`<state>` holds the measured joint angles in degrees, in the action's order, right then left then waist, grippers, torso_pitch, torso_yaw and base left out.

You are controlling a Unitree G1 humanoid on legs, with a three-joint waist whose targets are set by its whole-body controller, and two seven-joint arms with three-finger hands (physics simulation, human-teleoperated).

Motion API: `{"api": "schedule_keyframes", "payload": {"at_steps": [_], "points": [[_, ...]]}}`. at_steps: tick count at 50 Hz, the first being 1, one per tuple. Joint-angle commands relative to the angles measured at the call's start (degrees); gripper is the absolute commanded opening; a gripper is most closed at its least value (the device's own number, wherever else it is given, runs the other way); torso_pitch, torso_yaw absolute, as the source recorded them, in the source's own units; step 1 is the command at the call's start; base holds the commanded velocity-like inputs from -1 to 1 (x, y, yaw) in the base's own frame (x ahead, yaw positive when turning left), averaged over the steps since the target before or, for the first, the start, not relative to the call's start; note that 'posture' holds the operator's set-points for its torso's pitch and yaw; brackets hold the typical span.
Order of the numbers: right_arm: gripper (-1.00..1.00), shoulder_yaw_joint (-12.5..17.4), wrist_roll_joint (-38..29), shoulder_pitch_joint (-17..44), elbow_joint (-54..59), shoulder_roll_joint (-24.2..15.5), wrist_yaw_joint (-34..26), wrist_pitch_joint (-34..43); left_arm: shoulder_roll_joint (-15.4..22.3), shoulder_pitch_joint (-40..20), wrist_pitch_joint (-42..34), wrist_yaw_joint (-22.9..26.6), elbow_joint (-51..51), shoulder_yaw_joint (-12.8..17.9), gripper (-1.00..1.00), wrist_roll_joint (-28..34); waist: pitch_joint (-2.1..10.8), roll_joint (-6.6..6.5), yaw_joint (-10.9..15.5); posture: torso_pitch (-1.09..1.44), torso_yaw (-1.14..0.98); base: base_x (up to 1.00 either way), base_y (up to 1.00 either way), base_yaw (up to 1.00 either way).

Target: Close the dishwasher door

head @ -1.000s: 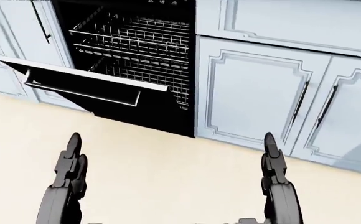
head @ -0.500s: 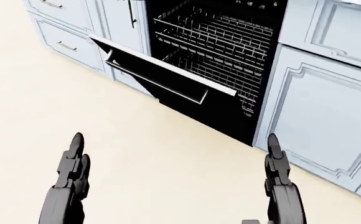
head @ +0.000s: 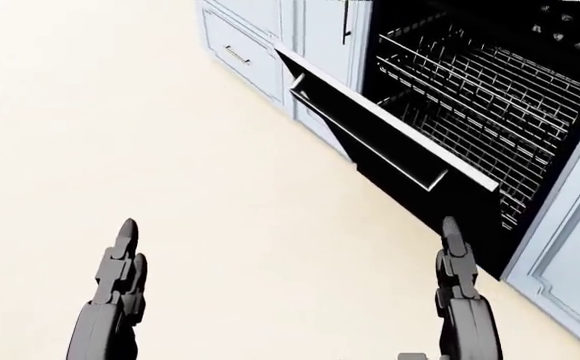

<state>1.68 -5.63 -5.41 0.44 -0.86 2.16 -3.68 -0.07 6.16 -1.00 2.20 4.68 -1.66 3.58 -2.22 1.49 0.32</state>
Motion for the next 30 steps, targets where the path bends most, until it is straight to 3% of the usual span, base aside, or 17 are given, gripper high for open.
{"api": "schedule_keyframes", "payload": {"at_steps": [1,6,7,8,9,10,12,19,21,22,23,25,27,30], "points": [[1.00,-0.8,-0.1,1.0,-2.4,0.3,-0.1,-1.9,0.2,-1.1,2.4,-0.3,1.6,0.3,1.00,0.0,0.58,-0.03,0.1,0.00,0.00,0.00,0.00,0.59],[1.00,-0.9,-0.2,0.4,-3.7,0.3,-0.2,-1.3,0.3,-1.0,1.8,-0.2,2.6,0.6,1.00,-0.3,0.68,-4.75,-0.3,0.00,0.00,0.00,0.00,0.58],[1.00,-0.8,-0.2,0.2,-4.1,0.3,-0.2,-1.2,0.2,-1.0,2.0,-0.3,2.3,0.5,1.00,-0.2,1.31,-6.64,-0.2,0.00,0.00,0.00,0.00,0.58],[1.00,-0.9,-0.3,0.2,-4.0,0.3,-0.2,-1.3,0.2,-1.0,1.9,-0.2,2.4,0.4,1.00,-0.2,2.09,-6.83,-0.1,0.00,0.00,0.00,0.00,0.58],[1.00,-1.0,-0.4,0.4,-3.7,0.4,-0.1,-1.5,0.3,-1.0,1.8,-0.2,2.6,0.5,1.00,-0.2,1.11,-5.58,0.7,0.00,0.00,0.00,0.00,0.58],[1.00,-1.0,-0.5,0.5,-3.5,0.4,-0.1,-1.4,0.3,-1.1,1.7,-0.1,2.7,0.6,1.00,-0.4,1.02,-5.62,0.8,0.00,0.00,0.00,0.00,0.59],[1.00,-1.1,-0.5,0.3,-3.7,0.4,-0.1,-1.4,0.3,-1.1,1.7,-0.1,2.6,0.8,1.00,-0.5,1.47,-4.40,1.2,0.00,0.00,0.00,0.00,0.58],[1.00,-1.5,-0.8,0.2,-4.3,0.5,-0.1,-1.0,0.2,-1.0,2.3,-0.3,2.0,0.4,1.00,-0.1,0.30,-0.13,0.7,0.00,0.00,0.00,0.00,0.58],[1.00,-1.4,-0.6,0.1,-4.7,0.4,-0.2,-0.7,0.2,-0.9,2.3,-0.3,2.0,0.2,1.00,0.0,0.71,2.59,0.5,0.00,0.00,0.00,0.00,0.58],[1.00,-1.2,-0.5,-0.1,-5.1,0.4,-0.3,-0.7,0.2,-0.9,2.3,-0.3,2.2,0.2,1.00,0.0,1.61,4.81,0.2,0.00,0.00,0.00,0.00,0.59],[1.00,-1.2,-0.5,-0.3,-5.2,0.4,-0.3,-0.7,0.2,-0.8,2.2,-0.3,2.3,0.2,1.00,0.0,0.69,1.74,-0.4,0.00,0.00,0.00,0.00,0.59],[1.00,-1.3,-0.6,-0.2,-5.3,0.5,-0.2,-0.6,0.2,-0.7,2.2,-0.3,2.4,0.1,1.00,0.1,0.63,2.69,0.1,0.00,0.00,0.00,0.00,0.58],[1.00,-1.6,-0.7,-0.1,-5.6,0.6,-0.3,-0.3,0.2,-0.7,2.1,-0.2,2.5,0.1,1.00,0.1,1.11,1.99,0.2,0.00,0.00,0.00,0.00,0.58],[1.00,-1.2,-0.3,-1.1,-6.9,0.4,-0.4,-0.2,0.1,-0.3,2.1,-0.3,2.9,-0.2,1.00,0.3,0.45,0.09,0.0,0.00,0.00,0.00,0.00,0.58]]}}
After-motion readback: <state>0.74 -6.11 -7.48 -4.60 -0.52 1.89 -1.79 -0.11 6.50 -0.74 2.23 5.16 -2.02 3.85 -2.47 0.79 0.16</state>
